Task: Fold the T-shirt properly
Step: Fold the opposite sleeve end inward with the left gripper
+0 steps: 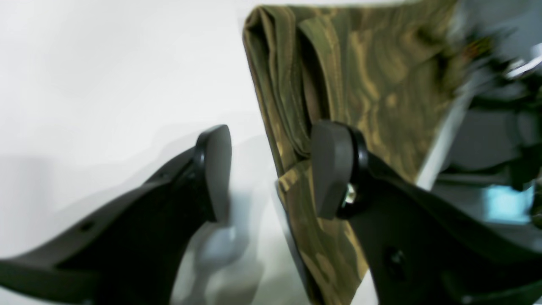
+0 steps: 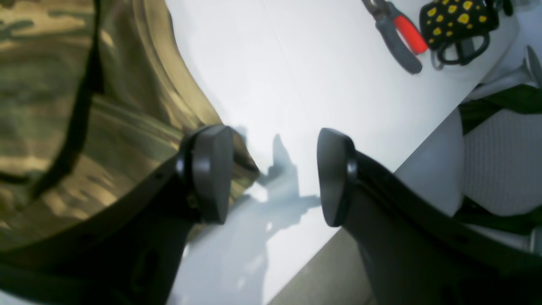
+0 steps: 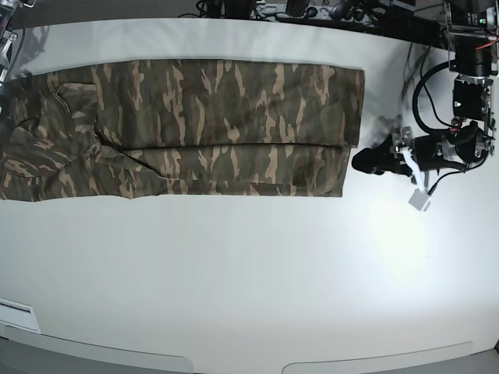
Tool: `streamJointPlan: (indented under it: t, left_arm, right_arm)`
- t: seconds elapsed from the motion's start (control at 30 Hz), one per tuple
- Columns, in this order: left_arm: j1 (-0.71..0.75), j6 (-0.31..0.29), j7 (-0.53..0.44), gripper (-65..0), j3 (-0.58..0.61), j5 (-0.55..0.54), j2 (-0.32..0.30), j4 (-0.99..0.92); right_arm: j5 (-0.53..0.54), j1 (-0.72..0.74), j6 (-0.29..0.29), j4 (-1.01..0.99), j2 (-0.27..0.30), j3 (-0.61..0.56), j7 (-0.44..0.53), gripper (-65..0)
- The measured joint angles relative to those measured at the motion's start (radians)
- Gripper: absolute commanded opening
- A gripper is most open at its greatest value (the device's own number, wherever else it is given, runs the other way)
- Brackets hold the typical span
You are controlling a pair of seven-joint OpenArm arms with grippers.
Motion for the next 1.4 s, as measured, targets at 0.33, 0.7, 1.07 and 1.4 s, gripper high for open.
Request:
streamJointPlan:
  t: [0.33,0.7,1.07,1.4]
  left_arm:
    - [0.081,0.185,-0.129,-32.1,0.089,0.328,-0.011,0.321]
    - [0.210,0.256,-0.180,-32.1,-0.005,0.404,0.112,0.414]
    - [0.301,0.253,-0.226,-32.1,-0.114,0.383,0.265,0.418]
    - [0.306,0.250,-0.240,-33.1,-0.114,0.382,0.325,0.418]
  right_arm:
    - [0.000,-0.021,-0.001,0.000,-0.002,0.039,-0.001,-30.7]
    - [0.001,-0.021,-0.001,0.001,-0.002,0.039,0.000,-30.7]
    - [0.001,-0.024,0.000,0.001,-0.002,0.039,0.000,-30.7]
    - [0.001,-0.024,0.018,0.001,-0.002,0.039,0.000,-30.7]
